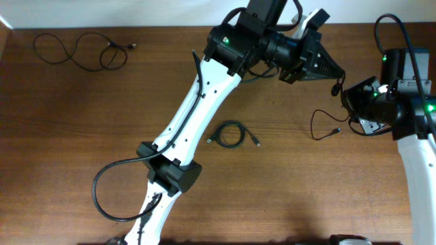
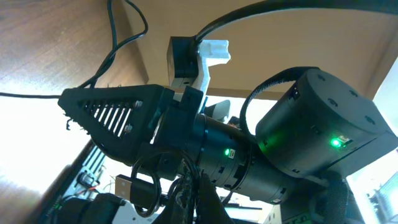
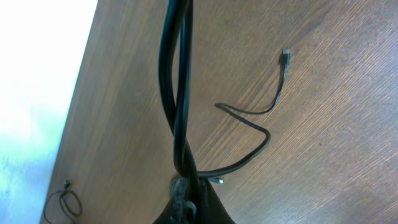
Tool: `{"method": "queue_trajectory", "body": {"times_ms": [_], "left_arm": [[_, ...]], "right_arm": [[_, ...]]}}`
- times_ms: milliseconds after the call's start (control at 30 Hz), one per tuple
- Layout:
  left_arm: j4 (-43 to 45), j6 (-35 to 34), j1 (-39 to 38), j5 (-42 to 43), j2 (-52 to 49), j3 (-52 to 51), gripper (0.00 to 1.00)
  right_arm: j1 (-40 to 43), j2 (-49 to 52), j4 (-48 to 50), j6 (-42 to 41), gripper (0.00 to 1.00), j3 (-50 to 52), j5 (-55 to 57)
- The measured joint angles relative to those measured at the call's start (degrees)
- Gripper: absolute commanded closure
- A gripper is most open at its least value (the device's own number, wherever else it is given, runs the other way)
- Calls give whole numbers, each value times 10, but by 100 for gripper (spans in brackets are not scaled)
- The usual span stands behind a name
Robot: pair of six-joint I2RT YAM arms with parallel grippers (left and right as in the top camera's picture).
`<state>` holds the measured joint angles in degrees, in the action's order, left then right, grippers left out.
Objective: Untangle cables
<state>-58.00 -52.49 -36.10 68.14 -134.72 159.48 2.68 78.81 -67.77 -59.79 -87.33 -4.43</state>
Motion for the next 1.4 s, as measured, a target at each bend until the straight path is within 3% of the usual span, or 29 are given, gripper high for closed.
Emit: {"method": "queue_trajectory", "body": {"times_ms": [500, 767, 867, 1067, 1200, 1267, 1300, 1333, 1367, 1400], "left_arm": [[7, -119, -4, -10, 0, 0, 100], [144, -203, -7, 21, 0, 0, 100], [158, -225, -7, 31, 0, 1, 100], [165, -212, 15, 35, 0, 1, 100], [158, -144, 62, 35, 0, 1, 100], [126, -99, 90, 33, 0, 1, 83], [106, -76, 102, 29, 0, 1, 63], [91, -45, 109, 19, 0, 1, 25], [62, -24, 119, 6, 0, 1, 4], [24, 14, 133, -15, 0, 2, 0]], "right_arm": [[-48, 0, 11, -35, 96, 0, 29], [-55, 0, -3, -46, 96, 0, 76], [-55, 0, -13, -47, 96, 0, 81], [-55, 1, -27, -47, 96, 0, 83], [-55, 1, -25, -47, 96, 0, 83], [-55, 1, -22, -47, 96, 0, 82], [-55, 1, -18, -47, 96, 0, 80], [-56, 1, -23, -47, 96, 0, 81], [-57, 1, -28, -47, 96, 0, 81], [-57, 1, -28, -47, 96, 0, 80]]}}
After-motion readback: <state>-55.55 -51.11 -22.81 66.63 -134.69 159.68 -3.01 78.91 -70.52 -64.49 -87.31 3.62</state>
